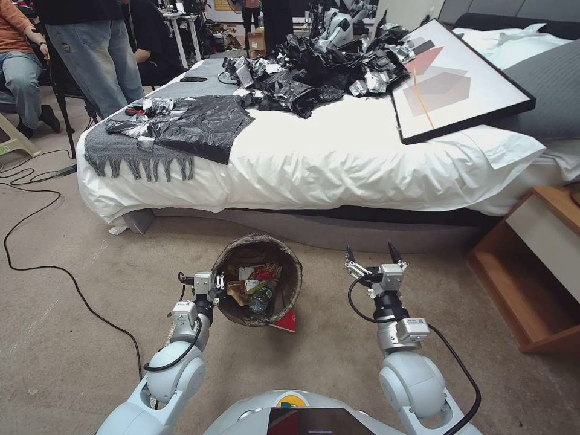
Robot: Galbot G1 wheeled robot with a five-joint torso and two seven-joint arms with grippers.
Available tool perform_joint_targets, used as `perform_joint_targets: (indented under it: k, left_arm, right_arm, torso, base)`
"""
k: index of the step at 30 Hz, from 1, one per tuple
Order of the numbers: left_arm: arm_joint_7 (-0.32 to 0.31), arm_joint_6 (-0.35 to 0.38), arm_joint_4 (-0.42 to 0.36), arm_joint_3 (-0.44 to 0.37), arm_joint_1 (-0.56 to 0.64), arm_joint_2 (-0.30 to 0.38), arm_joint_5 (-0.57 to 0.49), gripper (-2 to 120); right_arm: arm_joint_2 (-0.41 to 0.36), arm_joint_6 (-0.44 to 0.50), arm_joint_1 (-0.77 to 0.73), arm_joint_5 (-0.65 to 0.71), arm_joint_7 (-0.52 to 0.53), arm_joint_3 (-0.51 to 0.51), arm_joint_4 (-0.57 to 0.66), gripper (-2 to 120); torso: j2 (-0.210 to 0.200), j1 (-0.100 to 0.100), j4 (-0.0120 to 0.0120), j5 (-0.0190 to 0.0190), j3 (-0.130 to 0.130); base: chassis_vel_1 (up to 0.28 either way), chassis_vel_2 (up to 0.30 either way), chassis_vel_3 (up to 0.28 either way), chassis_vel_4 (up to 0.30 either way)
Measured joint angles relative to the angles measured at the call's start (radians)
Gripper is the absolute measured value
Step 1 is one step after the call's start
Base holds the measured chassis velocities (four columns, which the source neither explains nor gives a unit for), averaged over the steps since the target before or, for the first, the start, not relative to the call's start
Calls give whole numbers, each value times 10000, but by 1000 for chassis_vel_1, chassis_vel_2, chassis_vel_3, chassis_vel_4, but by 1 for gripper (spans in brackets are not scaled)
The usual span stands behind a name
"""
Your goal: Pick up the trash bin, then pick up the garbage from the floor and place it into the trash bin.
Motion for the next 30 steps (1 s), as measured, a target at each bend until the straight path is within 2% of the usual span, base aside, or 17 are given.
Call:
perform_joint_targets:
  k: [30]
  left_arm:
    - [-35,16,-31,-64,7,-20,-83,3]
  right_arm:
    - [-106,-63,87,64,-7,-188,37,100]
  torso:
    - [-1,0,0,1,1]
  base:
    - [0,0,0,0]
